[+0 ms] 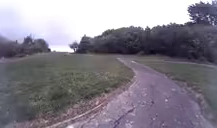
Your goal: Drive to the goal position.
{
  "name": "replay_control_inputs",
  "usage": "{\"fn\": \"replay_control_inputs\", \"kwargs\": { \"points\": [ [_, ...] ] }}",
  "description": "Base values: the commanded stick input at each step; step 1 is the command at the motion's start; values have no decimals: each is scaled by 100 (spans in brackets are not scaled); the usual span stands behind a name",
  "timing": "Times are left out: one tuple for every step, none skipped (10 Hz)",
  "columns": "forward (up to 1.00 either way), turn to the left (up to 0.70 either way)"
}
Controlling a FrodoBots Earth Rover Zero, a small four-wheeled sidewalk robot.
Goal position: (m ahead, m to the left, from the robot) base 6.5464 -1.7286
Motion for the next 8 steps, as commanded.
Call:
{"fn": "replay_control_inputs", "kwargs": {
  "points": [
    [85, -34],
    [85, -34],
    [85, -34],
    [85, -34],
    [85, -34],
    [85, -34],
    [85, -34],
    [85, -34]
  ]
}}
